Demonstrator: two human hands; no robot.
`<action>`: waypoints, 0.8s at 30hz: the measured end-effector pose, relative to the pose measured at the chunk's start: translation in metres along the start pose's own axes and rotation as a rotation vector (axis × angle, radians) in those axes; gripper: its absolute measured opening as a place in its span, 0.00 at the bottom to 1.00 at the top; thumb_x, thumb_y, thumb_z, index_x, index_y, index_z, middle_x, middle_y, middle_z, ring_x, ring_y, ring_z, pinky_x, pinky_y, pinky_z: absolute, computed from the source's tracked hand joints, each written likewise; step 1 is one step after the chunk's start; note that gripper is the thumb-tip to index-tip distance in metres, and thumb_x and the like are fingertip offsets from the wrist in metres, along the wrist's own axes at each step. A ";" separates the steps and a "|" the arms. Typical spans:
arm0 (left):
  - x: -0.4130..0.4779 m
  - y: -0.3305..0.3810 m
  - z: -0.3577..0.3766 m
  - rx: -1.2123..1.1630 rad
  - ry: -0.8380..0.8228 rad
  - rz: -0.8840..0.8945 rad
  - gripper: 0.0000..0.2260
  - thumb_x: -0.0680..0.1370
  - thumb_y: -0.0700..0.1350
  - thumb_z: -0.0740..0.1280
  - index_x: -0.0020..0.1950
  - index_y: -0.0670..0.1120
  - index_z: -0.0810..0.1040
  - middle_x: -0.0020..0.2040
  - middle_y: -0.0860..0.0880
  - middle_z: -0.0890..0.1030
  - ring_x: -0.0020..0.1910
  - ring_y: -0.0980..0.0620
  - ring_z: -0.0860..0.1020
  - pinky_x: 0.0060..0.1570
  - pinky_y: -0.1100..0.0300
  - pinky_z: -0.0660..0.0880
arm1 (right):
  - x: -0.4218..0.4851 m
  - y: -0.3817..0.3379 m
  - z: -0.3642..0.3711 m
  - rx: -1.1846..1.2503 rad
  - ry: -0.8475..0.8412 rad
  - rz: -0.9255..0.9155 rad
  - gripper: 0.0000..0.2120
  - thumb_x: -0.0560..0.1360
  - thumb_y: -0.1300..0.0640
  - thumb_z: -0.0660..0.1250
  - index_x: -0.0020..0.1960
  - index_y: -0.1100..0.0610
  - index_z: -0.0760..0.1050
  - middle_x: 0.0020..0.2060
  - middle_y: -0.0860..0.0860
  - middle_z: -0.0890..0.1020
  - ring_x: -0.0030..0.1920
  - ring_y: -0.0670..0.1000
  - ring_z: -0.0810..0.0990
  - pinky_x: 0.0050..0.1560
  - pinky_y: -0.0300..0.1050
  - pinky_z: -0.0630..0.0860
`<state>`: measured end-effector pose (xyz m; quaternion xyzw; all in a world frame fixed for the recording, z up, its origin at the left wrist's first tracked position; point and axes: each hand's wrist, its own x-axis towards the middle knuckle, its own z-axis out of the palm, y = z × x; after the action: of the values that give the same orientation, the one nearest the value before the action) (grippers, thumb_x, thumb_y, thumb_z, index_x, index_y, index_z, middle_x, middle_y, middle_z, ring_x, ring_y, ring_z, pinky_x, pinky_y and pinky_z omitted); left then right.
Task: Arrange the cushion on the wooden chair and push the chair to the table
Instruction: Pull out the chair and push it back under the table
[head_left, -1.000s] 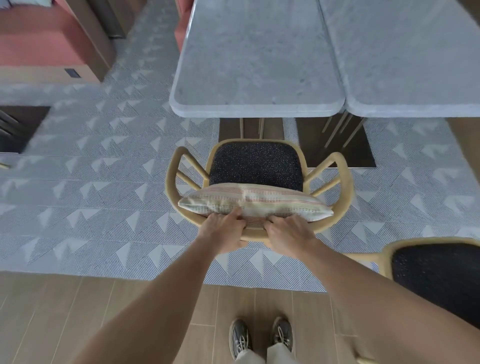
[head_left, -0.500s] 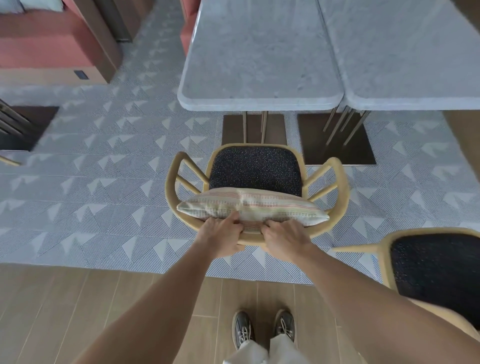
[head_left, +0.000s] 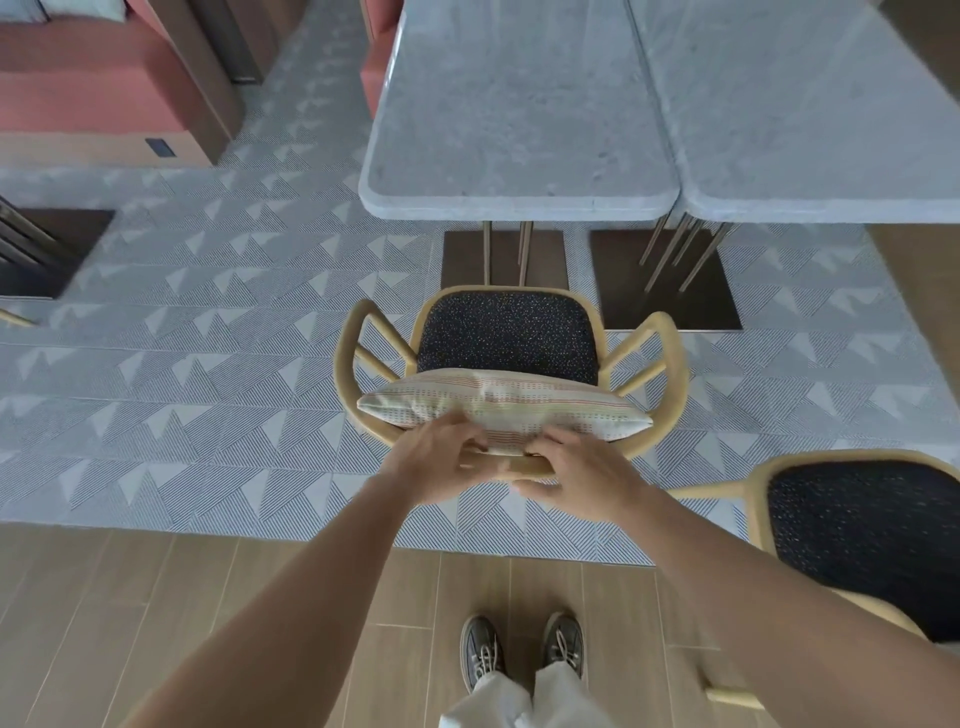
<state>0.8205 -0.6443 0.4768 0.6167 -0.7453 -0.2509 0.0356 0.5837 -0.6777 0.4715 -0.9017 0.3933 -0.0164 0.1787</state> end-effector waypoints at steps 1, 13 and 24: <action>-0.006 0.004 -0.009 -0.180 0.116 -0.015 0.35 0.76 0.76 0.57 0.61 0.48 0.83 0.58 0.53 0.78 0.52 0.51 0.84 0.54 0.52 0.84 | -0.007 -0.001 -0.011 0.176 0.055 0.034 0.37 0.75 0.27 0.54 0.64 0.55 0.80 0.57 0.48 0.82 0.53 0.50 0.83 0.53 0.46 0.82; -0.114 0.181 -0.148 -0.923 0.930 0.356 0.37 0.78 0.75 0.61 0.79 0.53 0.64 0.79 0.42 0.70 0.77 0.43 0.72 0.76 0.39 0.69 | -0.127 -0.043 -0.220 0.904 0.833 -0.117 0.45 0.78 0.29 0.62 0.79 0.63 0.63 0.77 0.56 0.71 0.78 0.52 0.69 0.80 0.52 0.65; -0.258 0.406 -0.117 -0.807 1.000 0.644 0.32 0.79 0.74 0.61 0.80 0.63 0.64 0.82 0.40 0.66 0.81 0.41 0.67 0.78 0.41 0.66 | -0.382 -0.074 -0.292 0.741 0.950 -0.387 0.43 0.81 0.33 0.61 0.79 0.67 0.60 0.78 0.60 0.68 0.79 0.61 0.67 0.78 0.65 0.64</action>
<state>0.5583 -0.3956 0.8148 0.3459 -0.6338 -0.1711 0.6703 0.3221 -0.4483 0.8117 -0.7291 0.2278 -0.5819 0.2790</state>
